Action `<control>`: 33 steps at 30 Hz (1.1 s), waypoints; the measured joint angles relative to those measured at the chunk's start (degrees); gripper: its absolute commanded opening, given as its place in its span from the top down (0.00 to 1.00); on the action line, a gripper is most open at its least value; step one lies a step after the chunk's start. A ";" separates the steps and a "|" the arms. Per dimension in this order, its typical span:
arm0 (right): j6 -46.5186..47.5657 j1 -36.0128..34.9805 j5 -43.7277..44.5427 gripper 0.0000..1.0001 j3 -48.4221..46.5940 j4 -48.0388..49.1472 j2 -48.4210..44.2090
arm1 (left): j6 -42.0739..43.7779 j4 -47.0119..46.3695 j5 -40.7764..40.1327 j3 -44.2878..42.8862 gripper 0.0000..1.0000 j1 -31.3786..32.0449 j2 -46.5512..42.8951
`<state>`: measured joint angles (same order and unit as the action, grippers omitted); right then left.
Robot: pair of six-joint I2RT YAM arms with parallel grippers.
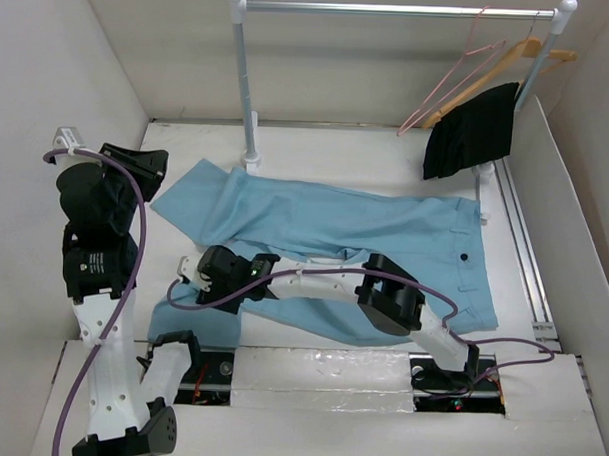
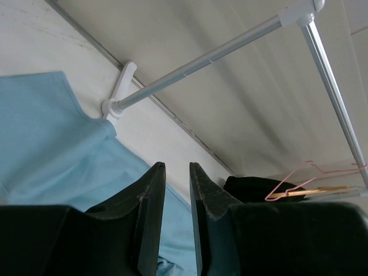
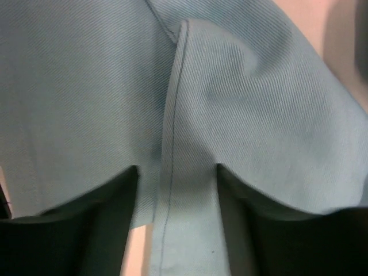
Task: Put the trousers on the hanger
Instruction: Fold the trousers
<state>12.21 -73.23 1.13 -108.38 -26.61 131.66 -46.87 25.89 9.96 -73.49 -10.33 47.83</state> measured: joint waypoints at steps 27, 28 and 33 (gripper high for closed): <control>-1.88 12.24 10.97 1.00 17.27 0.42 -48.70 | 9.97 2.29 -3.21 0.74 0.68 4.24 8.55; -2.16 12.07 10.64 1.00 20.33 0.46 -51.93 | 11.02 3.21 -3.74 1.81 0.67 4.79 8.44; -7.19 9.35 8.72 1.00 43.85 -5.01 -65.61 | 14.75 5.27 -2.03 10.56 0.67 6.10 7.96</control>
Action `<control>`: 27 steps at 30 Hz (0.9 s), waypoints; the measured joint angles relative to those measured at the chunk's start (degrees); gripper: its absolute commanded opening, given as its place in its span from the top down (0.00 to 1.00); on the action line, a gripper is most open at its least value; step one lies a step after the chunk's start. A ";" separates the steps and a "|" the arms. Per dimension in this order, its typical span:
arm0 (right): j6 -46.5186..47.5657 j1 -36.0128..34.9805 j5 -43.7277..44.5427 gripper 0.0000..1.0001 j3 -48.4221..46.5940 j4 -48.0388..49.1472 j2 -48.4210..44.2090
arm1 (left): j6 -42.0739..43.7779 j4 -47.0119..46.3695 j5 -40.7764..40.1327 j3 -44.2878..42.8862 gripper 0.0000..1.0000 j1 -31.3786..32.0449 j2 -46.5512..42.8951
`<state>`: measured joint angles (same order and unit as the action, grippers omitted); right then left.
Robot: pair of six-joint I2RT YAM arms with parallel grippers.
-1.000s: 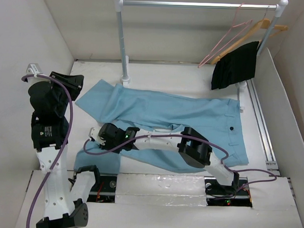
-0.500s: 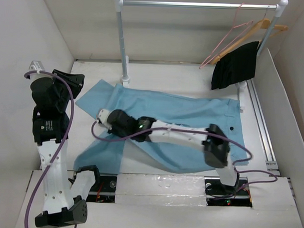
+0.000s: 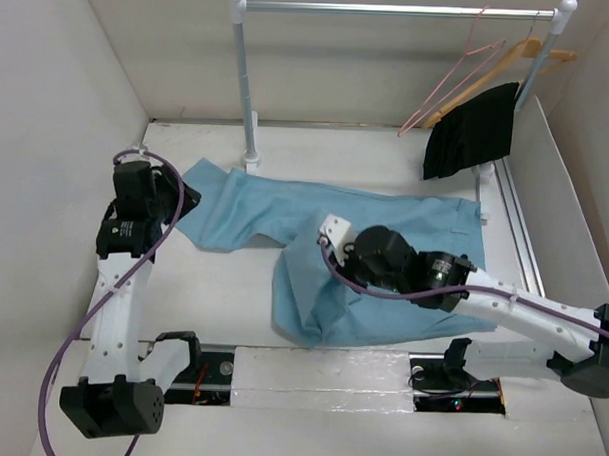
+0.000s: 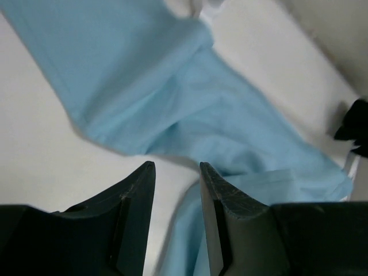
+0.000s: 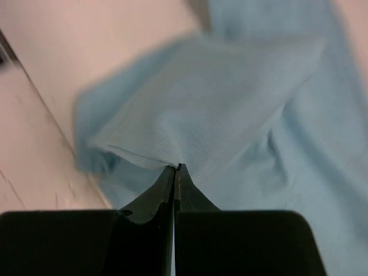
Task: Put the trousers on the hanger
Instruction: Fold the trousers
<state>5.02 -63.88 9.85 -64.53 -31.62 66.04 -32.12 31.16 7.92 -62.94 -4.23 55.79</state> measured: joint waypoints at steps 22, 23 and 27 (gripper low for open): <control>-1.25 -10.54 -5.38 0.41 -10.38 -4.70 26.49 | 1.60 -2.12 6.93 1.57 0.66 0.02 3.04; -1.33 -11.45 -5.75 0.41 -10.40 -3.93 29.55 | 1.60 -2.21 6.93 1.14 0.65 0.02 2.97; -1.62 -13.57 -5.92 0.42 -10.78 -2.62 38.18 | 1.49 -2.51 7.21 0.13 0.65 0.02 2.71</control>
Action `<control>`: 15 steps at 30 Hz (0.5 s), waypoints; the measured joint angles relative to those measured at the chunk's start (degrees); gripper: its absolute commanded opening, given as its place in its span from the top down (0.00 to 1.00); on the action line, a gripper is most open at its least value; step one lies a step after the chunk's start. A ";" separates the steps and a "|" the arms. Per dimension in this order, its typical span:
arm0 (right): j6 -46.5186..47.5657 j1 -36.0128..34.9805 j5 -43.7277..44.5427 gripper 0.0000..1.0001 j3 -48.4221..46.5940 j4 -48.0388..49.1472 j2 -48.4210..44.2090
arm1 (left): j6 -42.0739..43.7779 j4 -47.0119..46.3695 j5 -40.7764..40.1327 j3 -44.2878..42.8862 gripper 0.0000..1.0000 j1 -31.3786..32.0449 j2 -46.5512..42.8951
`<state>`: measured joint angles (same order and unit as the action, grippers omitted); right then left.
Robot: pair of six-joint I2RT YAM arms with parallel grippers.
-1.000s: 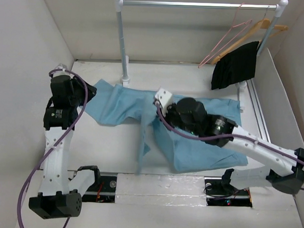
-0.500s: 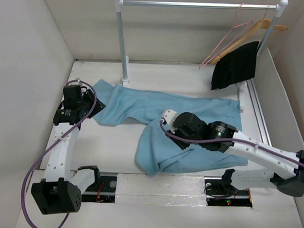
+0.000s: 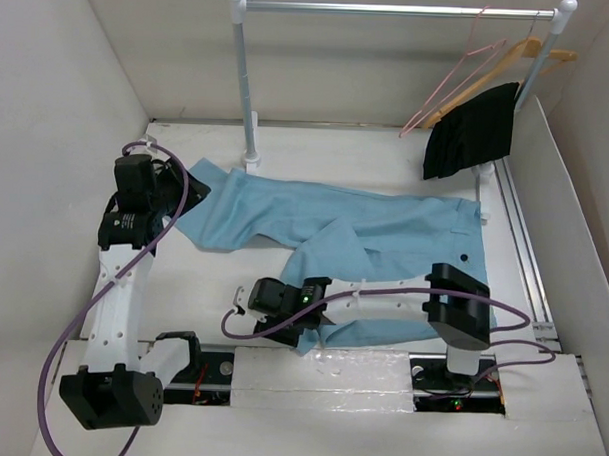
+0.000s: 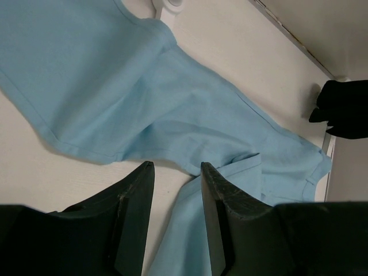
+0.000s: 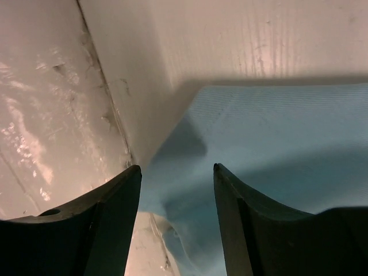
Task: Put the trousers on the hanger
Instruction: Fold the trousers
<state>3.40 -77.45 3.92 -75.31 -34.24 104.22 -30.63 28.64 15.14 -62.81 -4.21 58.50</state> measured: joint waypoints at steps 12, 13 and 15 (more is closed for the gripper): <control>-3.28 -0.63 3.91 1.00 -1.86 6.25 7.93 | -0.02 0.33 0.90 -0.63 0.66 0.00 -0.76; -3.61 -0.63 4.20 1.00 -2.01 6.32 7.82 | 0.00 0.96 0.61 -1.81 0.66 0.00 -0.46; -3.45 -0.63 4.28 1.00 -2.99 6.38 7.23 | 0.00 2.73 -0.70 -5.99 0.66 0.02 0.52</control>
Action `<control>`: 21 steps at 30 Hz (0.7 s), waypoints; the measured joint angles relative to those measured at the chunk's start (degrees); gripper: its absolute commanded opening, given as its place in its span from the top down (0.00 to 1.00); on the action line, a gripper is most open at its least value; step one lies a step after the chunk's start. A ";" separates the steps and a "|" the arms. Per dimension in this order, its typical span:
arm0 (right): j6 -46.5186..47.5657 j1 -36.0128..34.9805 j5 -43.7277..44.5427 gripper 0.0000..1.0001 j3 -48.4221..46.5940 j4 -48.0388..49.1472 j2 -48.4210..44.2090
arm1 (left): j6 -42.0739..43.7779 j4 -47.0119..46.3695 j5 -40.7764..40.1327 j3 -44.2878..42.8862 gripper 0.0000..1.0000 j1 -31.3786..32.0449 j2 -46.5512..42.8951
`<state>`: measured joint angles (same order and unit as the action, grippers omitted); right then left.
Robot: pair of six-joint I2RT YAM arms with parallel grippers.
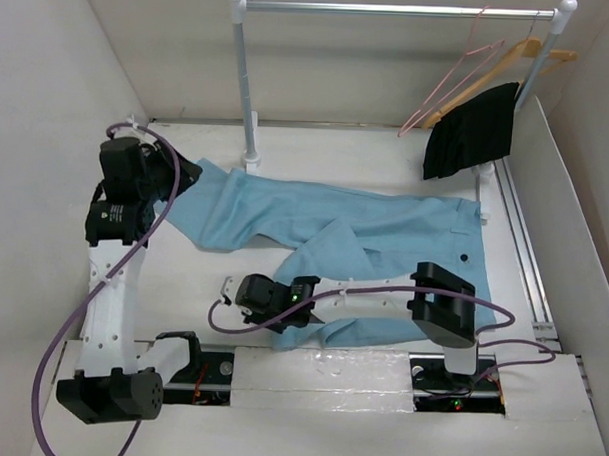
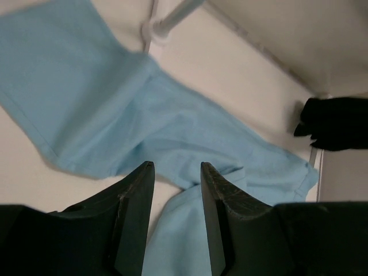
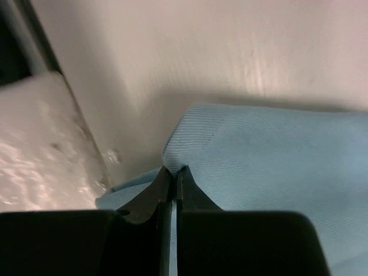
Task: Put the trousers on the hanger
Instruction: Fold the trousers
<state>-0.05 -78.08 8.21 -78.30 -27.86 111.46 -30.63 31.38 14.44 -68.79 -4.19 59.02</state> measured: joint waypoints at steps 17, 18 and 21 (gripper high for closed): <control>-6.60 3.06 -29.24 0.11 -22.10 22.73 0.44 | 1.62 6.23 -11.63 -35.89 0.57 -0.42 9.27; -6.69 4.11 -29.24 0.13 -18.10 22.45 -0.70 | 2.03 6.38 -12.35 -35.12 0.57 -0.42 9.25; -5.64 8.90 -28.13 0.63 -6.45 18.36 -6.91 | 3.30 5.70 -14.38 -29.68 0.56 -0.72 9.07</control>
<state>-5.69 -69.19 -19.92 -84.75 -9.50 104.55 -27.33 37.08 0.05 -98.48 -4.91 68.10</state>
